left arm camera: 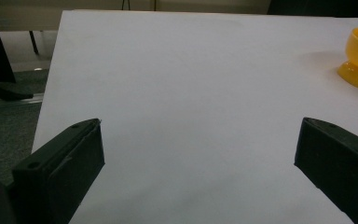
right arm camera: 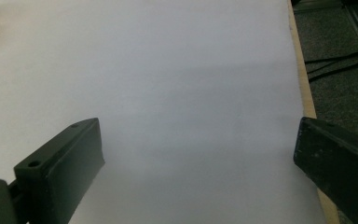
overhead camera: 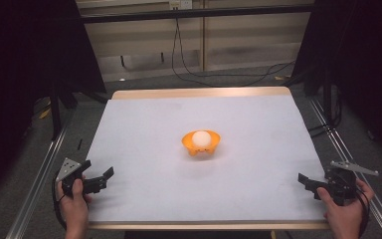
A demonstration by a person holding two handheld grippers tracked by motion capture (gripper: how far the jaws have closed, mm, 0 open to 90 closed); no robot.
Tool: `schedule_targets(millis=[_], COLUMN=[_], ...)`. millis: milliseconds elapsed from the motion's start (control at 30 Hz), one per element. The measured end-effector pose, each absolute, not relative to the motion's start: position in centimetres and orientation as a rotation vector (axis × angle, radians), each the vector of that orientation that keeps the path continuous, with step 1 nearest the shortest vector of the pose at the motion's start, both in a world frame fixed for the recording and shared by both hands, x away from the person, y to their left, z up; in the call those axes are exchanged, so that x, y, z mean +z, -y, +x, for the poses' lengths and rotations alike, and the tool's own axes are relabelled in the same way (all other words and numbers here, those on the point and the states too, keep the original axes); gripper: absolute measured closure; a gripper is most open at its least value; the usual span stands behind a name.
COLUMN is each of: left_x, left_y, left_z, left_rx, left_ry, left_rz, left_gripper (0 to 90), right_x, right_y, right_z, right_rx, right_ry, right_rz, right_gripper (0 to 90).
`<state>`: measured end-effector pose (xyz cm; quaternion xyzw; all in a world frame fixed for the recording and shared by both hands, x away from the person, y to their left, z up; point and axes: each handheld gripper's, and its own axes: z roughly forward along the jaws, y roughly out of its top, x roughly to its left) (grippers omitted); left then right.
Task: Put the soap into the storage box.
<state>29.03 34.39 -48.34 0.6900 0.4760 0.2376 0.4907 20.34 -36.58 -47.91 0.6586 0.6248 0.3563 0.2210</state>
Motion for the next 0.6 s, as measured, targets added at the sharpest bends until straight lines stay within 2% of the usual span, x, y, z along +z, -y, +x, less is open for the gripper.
schedule_targets(millis=[600], left_x=[-48.32], left_y=[-34.39], left_z=[29.00], left_rx=[0.584], left_ry=[-1.156], left_rz=[1.681], left_gripper=[1.2], right_x=[-48.05], right_y=[36.00], right_z=[20.13], right_rx=[0.959], right_ry=[-1.715], right_rz=[1.783], right_gripper=[3.5])
